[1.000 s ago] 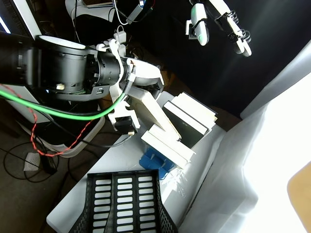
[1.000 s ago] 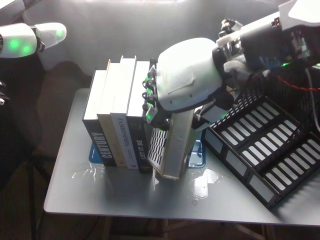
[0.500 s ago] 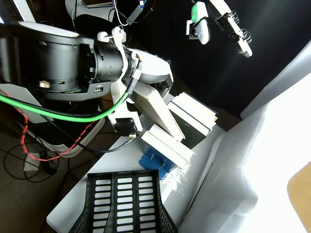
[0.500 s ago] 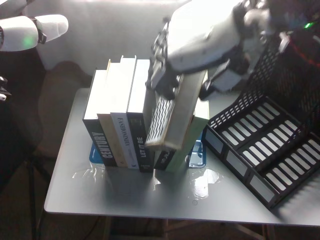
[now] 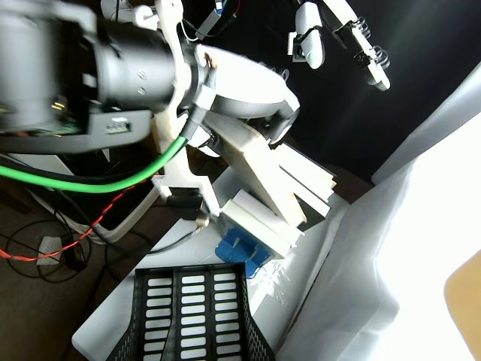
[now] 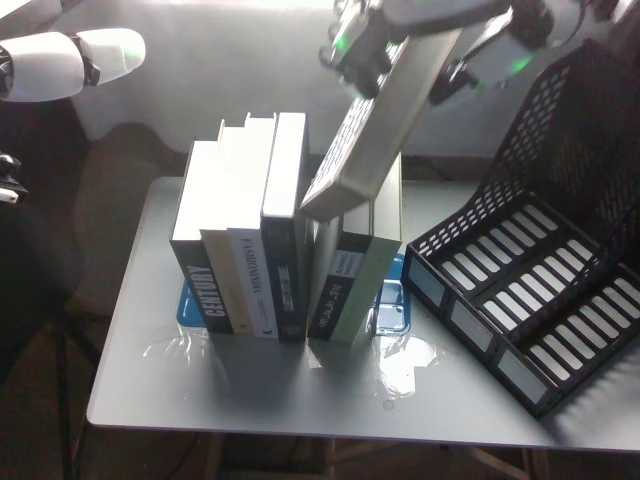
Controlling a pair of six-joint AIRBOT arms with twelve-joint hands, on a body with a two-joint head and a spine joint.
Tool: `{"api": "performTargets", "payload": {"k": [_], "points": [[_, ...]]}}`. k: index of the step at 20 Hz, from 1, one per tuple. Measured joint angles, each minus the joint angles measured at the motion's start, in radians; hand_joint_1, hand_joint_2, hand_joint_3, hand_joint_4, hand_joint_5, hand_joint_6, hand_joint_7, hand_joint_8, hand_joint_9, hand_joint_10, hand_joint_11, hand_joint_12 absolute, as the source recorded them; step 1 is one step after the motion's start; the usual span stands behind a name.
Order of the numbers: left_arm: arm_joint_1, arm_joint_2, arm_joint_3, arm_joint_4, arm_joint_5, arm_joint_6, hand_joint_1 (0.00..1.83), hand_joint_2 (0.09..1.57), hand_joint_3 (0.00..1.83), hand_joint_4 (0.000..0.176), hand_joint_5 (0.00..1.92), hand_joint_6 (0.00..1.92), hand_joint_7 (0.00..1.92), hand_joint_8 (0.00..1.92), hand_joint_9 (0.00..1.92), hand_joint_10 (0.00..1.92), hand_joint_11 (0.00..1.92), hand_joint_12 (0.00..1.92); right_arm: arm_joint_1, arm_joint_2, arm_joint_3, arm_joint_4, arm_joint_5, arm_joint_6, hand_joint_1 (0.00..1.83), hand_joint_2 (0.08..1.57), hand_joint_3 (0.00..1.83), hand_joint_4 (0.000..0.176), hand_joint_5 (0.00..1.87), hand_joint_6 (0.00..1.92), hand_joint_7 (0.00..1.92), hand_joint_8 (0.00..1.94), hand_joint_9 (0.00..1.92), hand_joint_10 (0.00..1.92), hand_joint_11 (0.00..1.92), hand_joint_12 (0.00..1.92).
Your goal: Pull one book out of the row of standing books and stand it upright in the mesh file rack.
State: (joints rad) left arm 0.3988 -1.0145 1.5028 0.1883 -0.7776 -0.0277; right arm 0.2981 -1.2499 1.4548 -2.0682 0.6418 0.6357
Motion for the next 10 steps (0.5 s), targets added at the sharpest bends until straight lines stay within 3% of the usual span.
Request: {"api": "performTargets", "payload": {"k": [1,4,5,6,7,8,10], "points": [[-0.001,0.000,0.000,0.003,0.001,0.000,0.54,1.44,0.00,0.042,0.10,0.01,0.00,0.00,0.00,0.00,0.00,0.00,0.024,0.012,-0.006,-0.010,0.000,0.009,1.35,1.19,0.00,0.000,0.71,1.29,0.87,1.17,0.81,1.44,0.39,1.82],[-0.008,-0.008,0.000,0.008,0.000,0.000,0.57,1.44,0.00,0.048,0.11,0.01,0.00,0.00,0.00,0.00,0.00,0.00,0.068,0.036,-0.020,-0.031,-0.007,0.016,1.36,1.19,0.00,0.000,0.77,1.16,0.89,1.22,0.76,1.49,0.40,1.86],[-0.008,-0.011,0.000,0.006,0.000,0.000,0.55,1.45,0.00,0.049,0.10,0.01,0.00,0.00,0.00,0.00,0.00,0.00,0.074,0.042,-0.022,-0.037,-0.003,0.016,1.35,1.19,0.00,0.000,0.79,1.18,0.87,1.23,0.72,1.52,0.31,1.91],[-0.008,-0.012,0.000,0.010,0.000,0.000,0.54,1.45,0.00,0.053,0.09,0.00,0.00,0.00,0.00,0.00,0.00,0.00,0.087,0.050,-0.030,-0.052,-0.003,0.023,1.35,1.19,0.00,0.000,0.77,1.23,0.88,1.15,0.78,1.49,0.36,1.92],[-0.008,-0.012,0.000,0.013,0.000,0.000,0.57,1.45,0.00,0.049,0.09,0.00,0.00,0.00,0.00,0.00,0.00,0.00,0.110,0.063,-0.039,-0.086,0.005,0.051,1.22,1.19,0.00,0.000,0.81,1.18,0.86,1.30,0.84,1.66,0.54,1.92],[-0.008,-0.012,0.000,0.012,0.000,0.000,0.60,1.44,0.00,0.047,0.10,0.01,0.00,0.00,0.00,0.00,0.00,0.00,0.134,0.078,-0.050,-0.111,0.010,0.077,1.32,1.21,0.01,0.000,0.74,1.20,0.82,1.29,0.75,1.63,0.43,1.92],[-0.008,-0.012,0.000,0.008,0.000,0.000,0.61,1.44,0.00,0.046,0.10,0.00,0.00,0.00,0.00,0.00,0.00,0.00,0.180,0.111,-0.072,-0.154,0.007,0.122,1.34,1.21,0.01,0.000,0.72,1.21,0.82,1.30,0.74,1.60,0.38,1.92]]}}
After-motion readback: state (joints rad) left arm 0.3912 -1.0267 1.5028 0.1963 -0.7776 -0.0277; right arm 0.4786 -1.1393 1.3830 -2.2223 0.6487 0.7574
